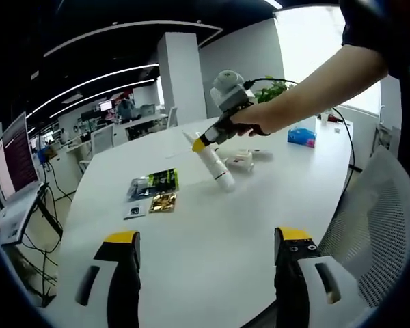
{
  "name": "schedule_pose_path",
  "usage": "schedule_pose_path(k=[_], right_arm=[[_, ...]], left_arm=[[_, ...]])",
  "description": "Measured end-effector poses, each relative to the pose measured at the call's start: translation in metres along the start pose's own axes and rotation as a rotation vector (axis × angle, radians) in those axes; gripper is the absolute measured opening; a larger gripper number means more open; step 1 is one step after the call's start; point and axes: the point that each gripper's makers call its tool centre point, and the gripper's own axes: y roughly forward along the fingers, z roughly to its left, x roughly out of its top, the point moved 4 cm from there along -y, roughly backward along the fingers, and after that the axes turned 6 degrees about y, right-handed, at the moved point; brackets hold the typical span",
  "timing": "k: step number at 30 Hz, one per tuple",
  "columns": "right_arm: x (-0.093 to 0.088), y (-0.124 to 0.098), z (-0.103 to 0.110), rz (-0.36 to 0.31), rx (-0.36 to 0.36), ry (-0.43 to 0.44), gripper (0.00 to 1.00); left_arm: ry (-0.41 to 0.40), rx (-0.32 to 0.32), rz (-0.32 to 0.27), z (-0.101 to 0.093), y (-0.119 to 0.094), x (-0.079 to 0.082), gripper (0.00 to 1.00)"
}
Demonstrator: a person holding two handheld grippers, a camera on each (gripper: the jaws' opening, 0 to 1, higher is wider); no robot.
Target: Arrange the skincare products in the storage area until every visible bottle or jar stands upright without overlapping.
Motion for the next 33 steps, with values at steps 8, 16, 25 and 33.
schedule_pose_path(k=[8,16,25,33], right_arm=[[-0.003,-0.018,0.003,-0.049,0.027,-0.028,0.24],[-0.001,-0.037,0.008,-0.095,0.048,-0.074,0.24],[0.0,-0.055,0.014,-0.134,0.051,-0.102,0.23],[0.022,-0.097,0.036,-0.218,0.092,-0.166,0.23]], left_arm=[[0.008,0.015,0.018,0.002,0.0,-0.002,0.73],[-0.028,0.023,0.031,0.006,-0.001,-0.001,0.72],[0.024,-0.004,0.03,-0.001,-0.003,0.009,0.72],[0.025,-0.022,-0.046,-0.002,0.007,0.04,0.71]])
